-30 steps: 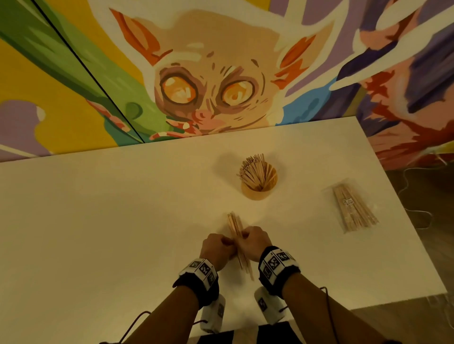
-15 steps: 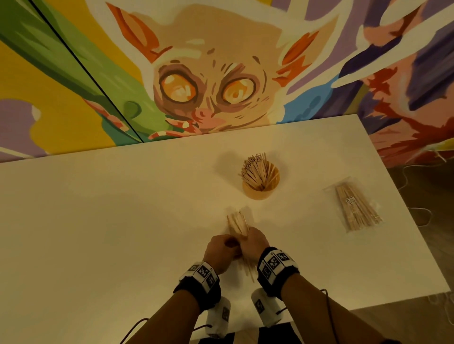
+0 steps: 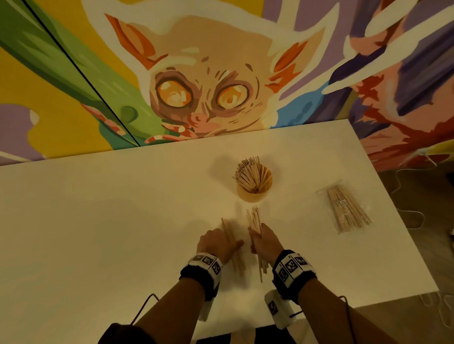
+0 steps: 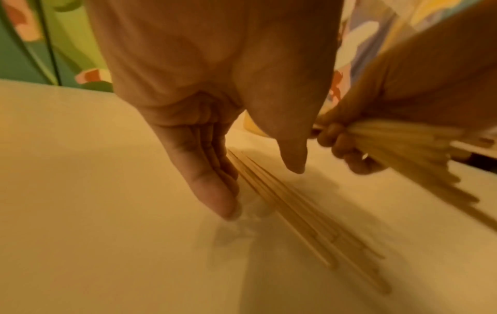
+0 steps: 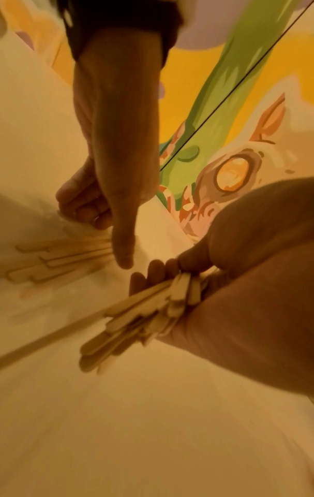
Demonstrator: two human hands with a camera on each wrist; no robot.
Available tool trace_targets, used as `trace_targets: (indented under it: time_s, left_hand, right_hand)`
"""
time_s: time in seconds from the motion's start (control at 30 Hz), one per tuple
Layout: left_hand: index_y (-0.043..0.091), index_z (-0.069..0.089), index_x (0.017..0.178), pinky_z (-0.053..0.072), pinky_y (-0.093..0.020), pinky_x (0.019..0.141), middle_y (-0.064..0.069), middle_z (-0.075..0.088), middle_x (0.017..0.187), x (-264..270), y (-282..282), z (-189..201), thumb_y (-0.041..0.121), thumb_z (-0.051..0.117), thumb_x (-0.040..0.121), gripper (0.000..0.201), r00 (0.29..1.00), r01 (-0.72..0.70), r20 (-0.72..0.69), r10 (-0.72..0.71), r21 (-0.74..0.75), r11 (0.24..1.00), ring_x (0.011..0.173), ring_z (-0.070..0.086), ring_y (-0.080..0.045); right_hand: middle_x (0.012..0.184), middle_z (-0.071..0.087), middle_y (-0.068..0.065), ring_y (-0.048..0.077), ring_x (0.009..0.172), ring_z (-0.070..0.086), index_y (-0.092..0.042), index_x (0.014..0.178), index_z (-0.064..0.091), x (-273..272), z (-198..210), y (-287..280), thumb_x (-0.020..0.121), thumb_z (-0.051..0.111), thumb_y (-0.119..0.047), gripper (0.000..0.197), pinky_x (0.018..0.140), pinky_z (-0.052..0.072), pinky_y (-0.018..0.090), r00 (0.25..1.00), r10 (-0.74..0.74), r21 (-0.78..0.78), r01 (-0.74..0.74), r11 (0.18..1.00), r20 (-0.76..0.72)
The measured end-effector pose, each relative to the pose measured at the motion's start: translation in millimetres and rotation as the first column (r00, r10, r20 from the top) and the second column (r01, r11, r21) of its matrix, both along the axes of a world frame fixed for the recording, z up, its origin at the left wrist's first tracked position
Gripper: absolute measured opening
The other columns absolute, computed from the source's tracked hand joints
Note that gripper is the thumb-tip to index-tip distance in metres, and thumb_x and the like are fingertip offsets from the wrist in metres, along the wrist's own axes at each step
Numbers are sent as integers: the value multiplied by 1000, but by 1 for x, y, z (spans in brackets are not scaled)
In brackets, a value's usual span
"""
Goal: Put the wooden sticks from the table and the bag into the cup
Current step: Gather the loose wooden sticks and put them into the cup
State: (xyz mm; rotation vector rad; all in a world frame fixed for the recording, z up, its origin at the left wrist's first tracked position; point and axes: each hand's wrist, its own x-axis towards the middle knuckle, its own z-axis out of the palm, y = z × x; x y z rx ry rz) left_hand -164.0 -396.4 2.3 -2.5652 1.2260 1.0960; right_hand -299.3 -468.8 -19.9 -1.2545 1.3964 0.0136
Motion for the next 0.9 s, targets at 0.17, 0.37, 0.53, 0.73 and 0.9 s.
trace_targets:
  time_s: [0.17, 0.37, 0.53, 0.73, 0.9]
  left_hand:
    - [6, 65, 114, 52, -37, 87, -13, 69, 119, -3, -12, 1, 51, 69, 87, 52, 999, -36, -10, 37, 12, 999, 110, 66, -33]
    - [6, 63, 114, 54, -38, 89, -15, 67, 122, -8, -15, 4, 32, 65, 88, 37, 996, -91, 7, 91, 24, 996, 112, 64, -36]
    - [11, 57, 125, 48, -36, 95, -11, 60, 129, -17, -14, -1, 38, 68, 85, 49, 994, -104, 21, 104, 39, 994, 118, 59, -32]
    - [11, 51, 127, 47, -38, 98, -10, 57, 130, -22, -13, -7, 32, 66, 86, 49, 991, -132, 38, 132, 1, 991, 118, 58, -32]
    - [11, 50, 120, 49, -38, 91, -11, 62, 121, -21, -10, -11, 30, 69, 85, 44, 986, -167, 4, 167, -17, 986, 111, 61, -32]
  right_hand:
    - [71, 54, 4, 15, 61, 52, -6, 103, 55, -15, 25, -9, 102, 50, -23, 17, 64, 51, 33, 992, -16, -16, 18, 1000, 126]
    - [74, 53, 4, 14, 63, 51, 0, 116, 51, -25, 29, -17, 103, 46, -16, 21, 66, 49, 33, 987, 7, -22, -3, 1000, 158]
    - [76, 53, 6, 13, 63, 51, 1, 119, 51, -28, 37, -21, 103, 46, -15, 23, 63, 49, 29, 985, 24, -29, -19, 999, 168]
    - [78, 50, 6, 12, 62, 47, 3, 119, 49, -34, 43, -29, 104, 44, -13, 23, 59, 46, 24, 978, 38, -10, -36, 999, 205]
    - [81, 50, 7, 12, 66, 47, -5, 111, 49, -37, 42, -32, 104, 44, -14, 12, 63, 47, 26, 971, 44, 7, -47, 999, 234]
